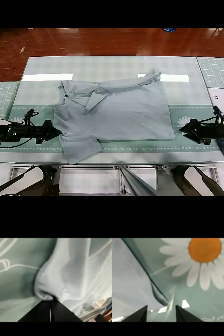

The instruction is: Fold the shirts.

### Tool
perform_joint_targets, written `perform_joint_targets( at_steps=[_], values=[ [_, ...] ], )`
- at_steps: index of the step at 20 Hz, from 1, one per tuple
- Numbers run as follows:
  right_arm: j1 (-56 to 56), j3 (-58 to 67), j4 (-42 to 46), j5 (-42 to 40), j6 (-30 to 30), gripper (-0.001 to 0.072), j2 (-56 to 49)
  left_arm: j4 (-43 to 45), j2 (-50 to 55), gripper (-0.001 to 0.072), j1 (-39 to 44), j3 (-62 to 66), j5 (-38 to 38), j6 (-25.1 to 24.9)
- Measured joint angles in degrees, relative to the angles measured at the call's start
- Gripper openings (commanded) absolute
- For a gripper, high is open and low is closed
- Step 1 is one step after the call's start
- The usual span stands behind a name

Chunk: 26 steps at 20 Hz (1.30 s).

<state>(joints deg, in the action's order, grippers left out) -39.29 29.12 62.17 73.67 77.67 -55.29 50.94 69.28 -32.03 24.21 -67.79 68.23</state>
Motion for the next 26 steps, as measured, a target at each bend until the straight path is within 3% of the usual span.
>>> perform_joint_targets(
  at_steps=[7, 12, 13, 15, 20, 26],
  values=[
    [4.8, -2.8, -0.2, -0.1, 1.0, 0.0408, -4.0, -0.2, 0.0, 0.0015, 0.0, 0.0, 0.2, -0.3],
    [6.1, -3.0, -8.2, -4.0, -1.4, 0.04, -10.3, -0.5, 0.0, 0.0015, 0.0, 0.0, 0.3, -0.3],
    [6.6, -3.0, -10.1, -4.7, -2.3, 0.0311, -11.6, -0.6, 0.0, 0.0015, 0.0, 0.0, 0.4, -0.3],
    [8.4, -2.8, -13.0, -7.0, -4.8, 0.0018, -14.3, -1.3, 0.0, 0.0015, 0.0, 0.0, 1.0, -0.4],
    [12.3, 3.5, -18.6, -4.6, -10.4, 0.0024, -15.5, -6.4, -0.5, 0.0014, 0.0, 2.2, 4.5, -4.0],
    [13.2, 29.2, -21.3, 0.2, -8.6, 0.0023, -10.9, -32.2, -7.1, 0.0013, 0.5, 17.2, -0.7, -9.4]
  ],
)
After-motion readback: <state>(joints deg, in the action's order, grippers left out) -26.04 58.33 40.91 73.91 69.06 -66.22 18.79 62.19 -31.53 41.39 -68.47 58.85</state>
